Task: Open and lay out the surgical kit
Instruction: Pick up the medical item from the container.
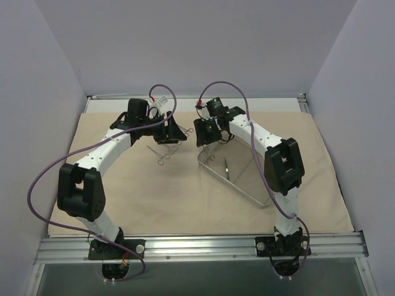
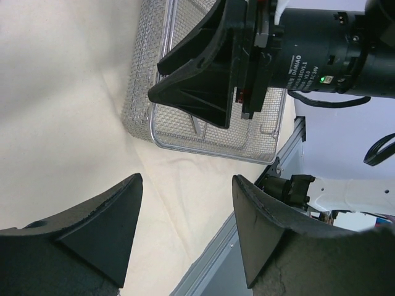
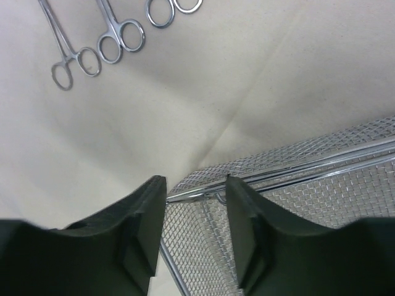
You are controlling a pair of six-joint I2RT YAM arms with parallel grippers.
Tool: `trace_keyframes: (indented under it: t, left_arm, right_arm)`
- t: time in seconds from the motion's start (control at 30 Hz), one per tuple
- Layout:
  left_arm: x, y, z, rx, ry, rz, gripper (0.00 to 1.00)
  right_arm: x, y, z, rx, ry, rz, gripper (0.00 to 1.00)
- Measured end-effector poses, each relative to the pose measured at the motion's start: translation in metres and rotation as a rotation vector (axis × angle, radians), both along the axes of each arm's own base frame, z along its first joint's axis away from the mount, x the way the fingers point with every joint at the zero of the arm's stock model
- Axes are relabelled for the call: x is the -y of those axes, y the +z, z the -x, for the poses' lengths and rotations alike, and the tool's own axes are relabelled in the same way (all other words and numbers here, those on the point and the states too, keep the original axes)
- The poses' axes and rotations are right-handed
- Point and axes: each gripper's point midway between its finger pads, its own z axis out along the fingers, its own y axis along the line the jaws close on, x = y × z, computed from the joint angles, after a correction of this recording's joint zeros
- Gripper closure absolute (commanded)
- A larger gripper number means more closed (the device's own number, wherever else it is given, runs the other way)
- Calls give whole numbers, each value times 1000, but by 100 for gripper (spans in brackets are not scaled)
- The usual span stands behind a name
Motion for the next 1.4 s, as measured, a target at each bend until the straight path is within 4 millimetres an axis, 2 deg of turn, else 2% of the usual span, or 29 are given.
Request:
trace_keyframes:
  t: [0.07,0.13,0.2,0.3,0.4,0.5,0.6,0.7,0.77,0.87,1.0,1.23,1.33,1.4]
  left_arm:
    - [-1,-2,1,-6,2,-1,31]
    - [-2,-3,1,-9,4,-3,31]
    - [-2,-4,1,-11,5,-3,31]
    - [-2,-4,1,-10,4,-3,29]
    - [0,-3,3,-8,-5,-2,22]
    - [6,-1,6,5,-28,-4,18]
    - [25,11,11,49,-82,-5,17]
    - [45,25,16,108,-140,-4,17]
    - [55,31,19,143,-170,-8,16]
    - [59,32,18,173,-179,-27,16]
    - [51,23,13,186,-154,-87,16]
    - [43,13,13,205,-167,-150,18]
    - [46,15,17,206,-191,-126,25]
    - [50,15,21,198,-208,-103,35]
  right_arm:
    - [1,-6,0,-8,3,10,73]
    - [1,-13,-1,-17,6,19,90]
    - [1,-16,-2,-17,8,28,100]
    - [4,-11,-7,-2,-8,45,100]
    - [11,5,-15,27,-42,84,100]
    - [16,35,-26,80,-80,105,100]
    - [16,73,-33,132,-105,88,100]
    - [12,104,-33,156,-119,41,100]
    - [8,116,-28,153,-112,5,100]
    - [2,123,-18,120,-94,-36,100]
    - [-4,122,-7,70,-67,-72,100]
    - [-11,133,4,35,-38,-145,100]
    - [-11,141,5,28,-39,-186,100]
    - [-10,147,3,31,-42,-213,100]
